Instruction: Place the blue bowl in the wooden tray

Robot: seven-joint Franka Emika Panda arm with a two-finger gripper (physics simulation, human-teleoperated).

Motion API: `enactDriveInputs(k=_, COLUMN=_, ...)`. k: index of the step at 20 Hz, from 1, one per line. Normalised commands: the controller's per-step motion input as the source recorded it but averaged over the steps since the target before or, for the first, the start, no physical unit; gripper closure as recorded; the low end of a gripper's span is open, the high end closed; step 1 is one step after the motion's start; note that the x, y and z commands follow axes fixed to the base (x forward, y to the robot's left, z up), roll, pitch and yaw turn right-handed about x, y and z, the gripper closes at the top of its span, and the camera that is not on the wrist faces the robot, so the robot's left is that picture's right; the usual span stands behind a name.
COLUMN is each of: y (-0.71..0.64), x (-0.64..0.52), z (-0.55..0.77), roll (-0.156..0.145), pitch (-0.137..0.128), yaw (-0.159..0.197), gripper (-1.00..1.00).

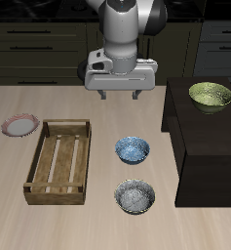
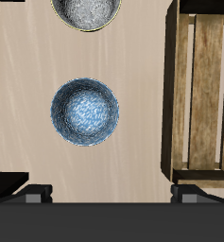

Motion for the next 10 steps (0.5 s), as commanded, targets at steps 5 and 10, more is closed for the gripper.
enactDriveInputs(k=5, y=0.04, x=0.12, z=-0.35, roll=0.003, pitch=0.029, yaw=0.006, gripper=-1.0)
enactDriveInputs(k=10, y=0.01, x=0.05, z=-0.27, roll=-0.007, pitch=0.014, yaw=-0.005, gripper=-1.0)
